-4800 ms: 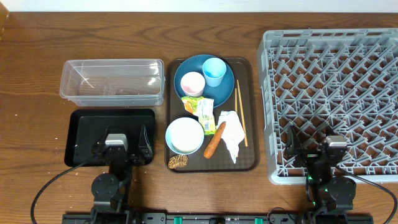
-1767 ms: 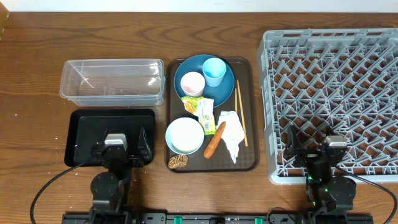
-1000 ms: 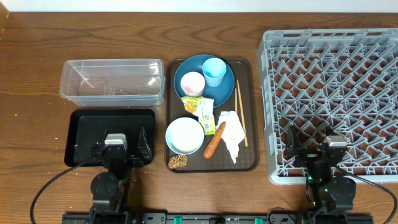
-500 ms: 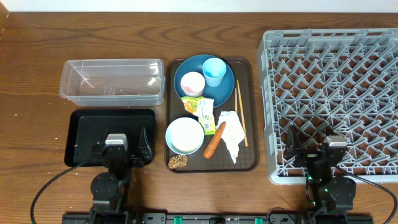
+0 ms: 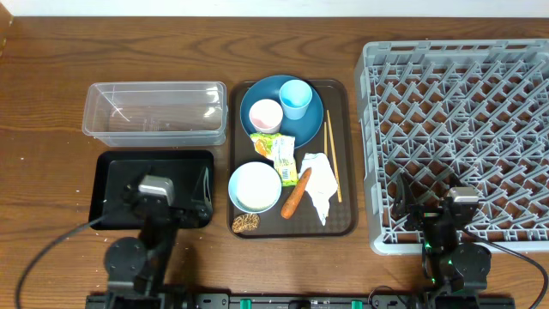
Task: Sort waste into correct bins and load items into the dishwasher rack
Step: 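Move the left gripper over the yellow-green snack wrapper on the tray, then close the left gripper on the snack wrapper and lift it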
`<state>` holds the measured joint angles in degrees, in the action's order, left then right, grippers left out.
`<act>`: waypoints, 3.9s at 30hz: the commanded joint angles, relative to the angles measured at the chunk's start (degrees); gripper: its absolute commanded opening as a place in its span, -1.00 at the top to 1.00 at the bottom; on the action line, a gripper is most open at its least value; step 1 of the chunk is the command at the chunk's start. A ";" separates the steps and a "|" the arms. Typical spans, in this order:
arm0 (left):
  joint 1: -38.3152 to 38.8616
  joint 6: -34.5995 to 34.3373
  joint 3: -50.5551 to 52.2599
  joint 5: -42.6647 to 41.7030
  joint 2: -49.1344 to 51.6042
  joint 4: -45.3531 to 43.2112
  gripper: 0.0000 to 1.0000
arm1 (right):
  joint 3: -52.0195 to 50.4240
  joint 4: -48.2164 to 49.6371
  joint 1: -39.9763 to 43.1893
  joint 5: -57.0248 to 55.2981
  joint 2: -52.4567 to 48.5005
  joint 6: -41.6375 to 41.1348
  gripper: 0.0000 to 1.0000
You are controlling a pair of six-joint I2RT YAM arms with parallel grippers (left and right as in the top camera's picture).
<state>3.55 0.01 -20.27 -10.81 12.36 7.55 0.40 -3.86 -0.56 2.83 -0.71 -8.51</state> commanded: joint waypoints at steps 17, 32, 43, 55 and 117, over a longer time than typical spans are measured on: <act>6.36 -2.64 -37.18 -18.56 43.25 22.82 -0.96 | -0.11 -0.20 0.17 0.00 0.33 0.44 -0.98; 22.53 -2.62 -37.18 -4.55 59.95 21.03 -0.96 | -0.09 -0.22 0.17 0.00 0.33 0.44 -0.98; 23.78 -10.36 -37.18 1.31 63.91 16.94 -0.95 | -0.11 -0.22 0.17 0.00 0.33 0.44 -0.98; 32.79 -20.24 -37.18 15.87 68.94 15.69 -0.77 | -0.09 -0.20 0.17 0.00 0.33 0.44 -0.98; 34.21 -25.83 -36.96 18.82 89.05 4.26 0.17 | -0.09 -0.20 0.17 0.00 0.33 0.44 -0.99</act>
<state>37.71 -25.67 -56.27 7.49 100.97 11.90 0.40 -3.86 -0.56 2.81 -0.69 -8.49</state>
